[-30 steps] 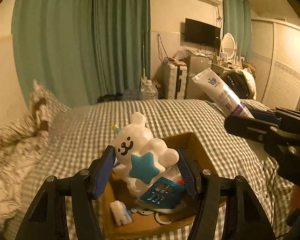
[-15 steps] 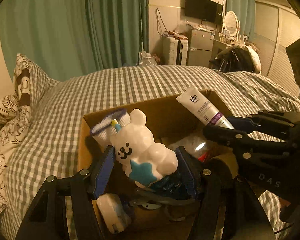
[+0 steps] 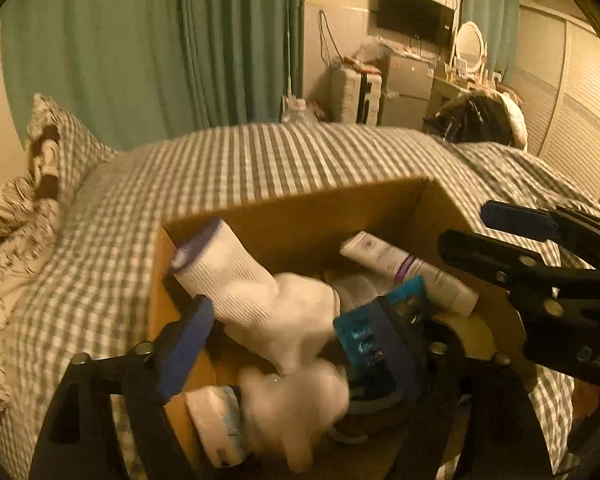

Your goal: Organize objects

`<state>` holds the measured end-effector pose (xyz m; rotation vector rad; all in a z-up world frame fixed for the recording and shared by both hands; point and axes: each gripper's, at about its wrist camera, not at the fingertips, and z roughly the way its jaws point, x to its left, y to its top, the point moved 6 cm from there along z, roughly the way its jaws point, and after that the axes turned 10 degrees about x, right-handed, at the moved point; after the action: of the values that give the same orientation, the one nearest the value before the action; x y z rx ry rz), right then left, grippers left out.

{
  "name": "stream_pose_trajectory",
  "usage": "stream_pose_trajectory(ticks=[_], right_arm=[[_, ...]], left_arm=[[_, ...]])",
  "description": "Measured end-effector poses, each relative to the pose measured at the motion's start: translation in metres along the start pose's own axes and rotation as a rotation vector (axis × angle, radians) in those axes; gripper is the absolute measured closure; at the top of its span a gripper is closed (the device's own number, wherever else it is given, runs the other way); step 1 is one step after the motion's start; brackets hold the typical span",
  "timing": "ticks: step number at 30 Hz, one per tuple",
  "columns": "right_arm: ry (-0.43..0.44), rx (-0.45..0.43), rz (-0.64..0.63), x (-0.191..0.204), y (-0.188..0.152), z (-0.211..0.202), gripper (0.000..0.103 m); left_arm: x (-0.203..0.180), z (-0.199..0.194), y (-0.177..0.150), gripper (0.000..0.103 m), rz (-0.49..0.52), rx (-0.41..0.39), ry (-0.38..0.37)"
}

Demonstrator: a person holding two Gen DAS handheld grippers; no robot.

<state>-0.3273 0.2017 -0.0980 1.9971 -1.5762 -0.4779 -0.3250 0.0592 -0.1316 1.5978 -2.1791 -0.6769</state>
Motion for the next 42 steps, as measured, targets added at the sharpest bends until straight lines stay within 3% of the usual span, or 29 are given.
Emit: stream_pose_trajectory(ticks=[2,4,9,16,23,27,30,34,38,42], right_arm=[[-0.007,-0.023,0.012,-0.001,0.003,-0.014,0.038],[-0.01,-0.038,0.016,0.0,0.005,-0.027,0.035],[-0.036,-0.117,0.013,-0.002,0.011,-0.085,0.014],[-0.077,-0.267,0.067,-0.014,0.014,-0.181,0.001],[-0.085,-0.344,0.103,-0.012,-0.003,-0.253,0.0],[-0.115,-0.388,0.113,-0.007,-0.02,-0.287,0.0],[-0.128,-0.437,0.11,-0.009,-0.031,-0.309,0.0],[-0.191,-0.506,0.105,-0.011,-0.054,-0.322,0.0],[-0.239,-0.508,0.112,-0.009,-0.094,-0.288,0.0],[-0.264,-0.462,0.067,-0.003,-0.124,-0.236,0.0]], left_arm=[[0.001,-0.012,0.003,0.013,-0.003,-0.024,0.02],[0.002,-0.027,0.006,0.002,-0.013,-0.056,0.041],[0.002,-0.083,0.019,0.0,-0.05,-0.155,0.061],[-0.006,-0.167,0.03,0.0,-0.079,-0.281,0.126],[-0.027,-0.249,0.02,0.0,-0.068,-0.435,0.134],[-0.038,-0.294,0.002,0.0,-0.083,-0.534,0.097],[-0.043,-0.318,-0.014,0.0,-0.087,-0.591,0.111],[-0.049,-0.322,-0.04,0.0,-0.106,-0.626,0.124],[-0.051,-0.286,-0.081,0.0,-0.143,-0.624,0.217],[-0.046,-0.227,-0.109,0.0,-0.174,-0.501,0.211]])
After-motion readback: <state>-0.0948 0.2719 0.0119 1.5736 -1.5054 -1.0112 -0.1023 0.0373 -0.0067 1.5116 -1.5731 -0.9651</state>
